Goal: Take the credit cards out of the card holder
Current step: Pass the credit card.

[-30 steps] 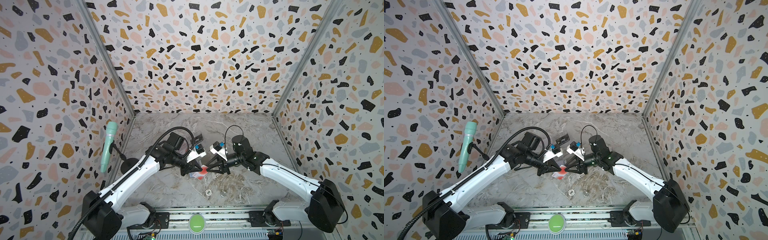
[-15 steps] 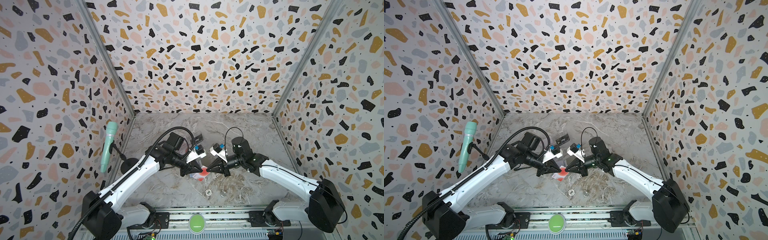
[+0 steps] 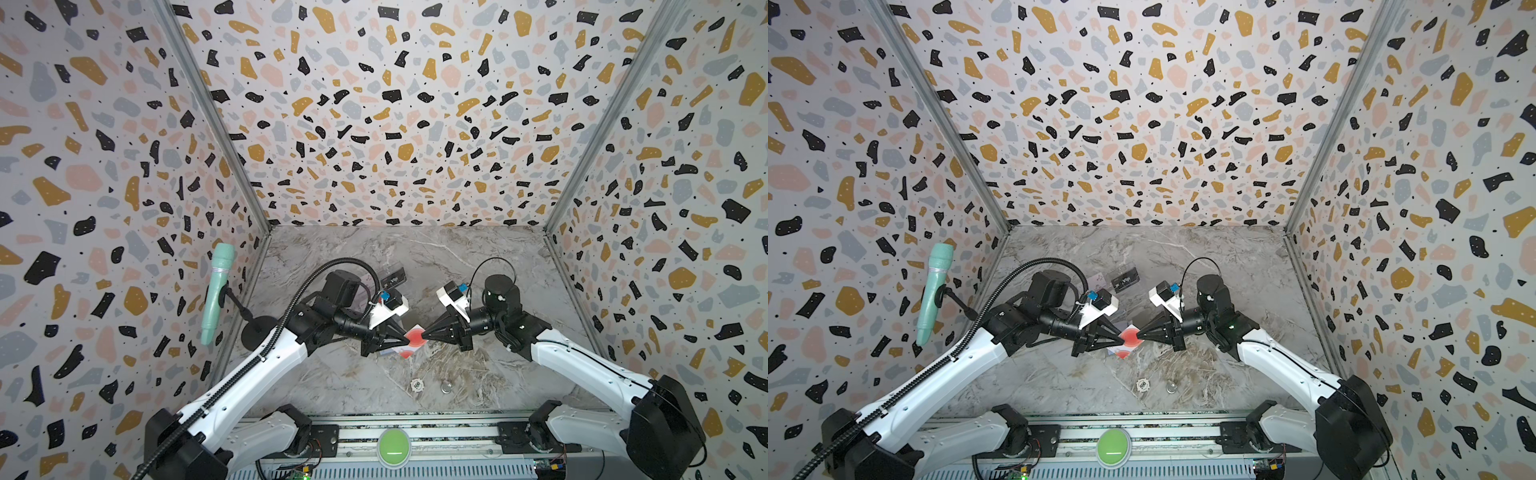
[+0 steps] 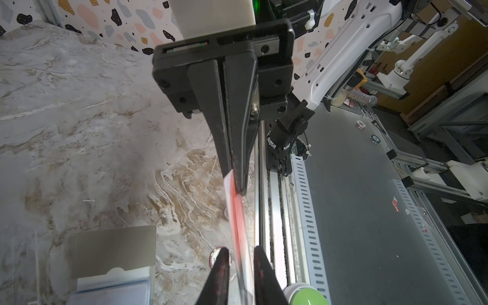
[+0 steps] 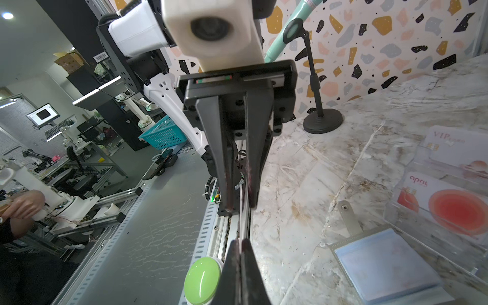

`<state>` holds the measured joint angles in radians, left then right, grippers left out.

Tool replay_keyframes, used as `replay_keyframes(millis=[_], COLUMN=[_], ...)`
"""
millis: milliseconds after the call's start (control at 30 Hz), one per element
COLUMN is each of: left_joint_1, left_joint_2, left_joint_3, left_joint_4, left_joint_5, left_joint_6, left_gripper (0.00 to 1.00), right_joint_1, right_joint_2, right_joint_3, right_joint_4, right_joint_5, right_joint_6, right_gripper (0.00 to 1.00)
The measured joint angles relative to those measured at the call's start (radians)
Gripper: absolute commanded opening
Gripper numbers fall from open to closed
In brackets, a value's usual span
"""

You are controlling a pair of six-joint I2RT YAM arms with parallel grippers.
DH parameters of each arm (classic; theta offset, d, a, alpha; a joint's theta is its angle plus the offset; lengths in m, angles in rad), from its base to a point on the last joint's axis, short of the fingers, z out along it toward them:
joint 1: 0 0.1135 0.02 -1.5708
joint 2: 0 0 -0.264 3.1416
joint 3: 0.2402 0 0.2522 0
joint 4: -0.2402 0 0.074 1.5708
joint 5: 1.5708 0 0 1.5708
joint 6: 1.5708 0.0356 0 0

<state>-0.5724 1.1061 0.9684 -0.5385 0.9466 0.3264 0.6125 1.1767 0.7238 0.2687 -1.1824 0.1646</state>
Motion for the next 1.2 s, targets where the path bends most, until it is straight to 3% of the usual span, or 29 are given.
replay_keyframes(millis=[167, 267, 333, 400, 533, 700, 900, 1200], left_joint_1=[0.000, 0.000, 0.000, 0.002, 0.013, 0.064, 0.129, 0.141], left_joint_2=[0.013, 0.013, 0.013, 0.013, 0.013, 0.058, 0.231, 0.545], left_joint_3=[0.000, 0.000, 0.000, 0.000, 0.001, 0.059, 0.207, 0.455], left_joint_4=[0.002, 0.003, 0.004, 0.004, 0.005, -0.050, -0.130, -0.286], left_joint_5=[0.018, 0.021, 0.016, 0.002, -0.091, -0.305, -0.491, -0.651], left_joint_6=[-0.008, -0.011, -0.014, -0.020, -0.034, -0.029, 0.026, 0.140], left_gripper=[0.01, 0.00, 0.00, 0.00, 0.00, 0.00, 0.00, 0.00], right_joint_1=[0.000, -0.003, -0.005, -0.011, -0.037, -0.072, -0.092, -0.103], right_joint_2=[-0.002, -0.002, -0.003, -0.008, -0.038, -0.088, -0.098, -0.121], right_joint_3=[-0.019, -0.022, -0.022, -0.022, -0.021, -0.022, -0.053, -0.090], right_joint_4=[0.051, 0.063, 0.061, 0.045, -0.026, -0.103, -0.105, -0.112], right_joint_5=[-0.003, -0.002, 0.003, 0.019, 0.104, 0.274, 0.411, 0.527], right_joint_6=[0.034, 0.040, 0.040, 0.034, -0.002, -0.035, -0.042, -0.042], right_gripper=[0.00, 0.03, 0.37, 0.55, 0.74, 0.78, 0.79, 0.80])
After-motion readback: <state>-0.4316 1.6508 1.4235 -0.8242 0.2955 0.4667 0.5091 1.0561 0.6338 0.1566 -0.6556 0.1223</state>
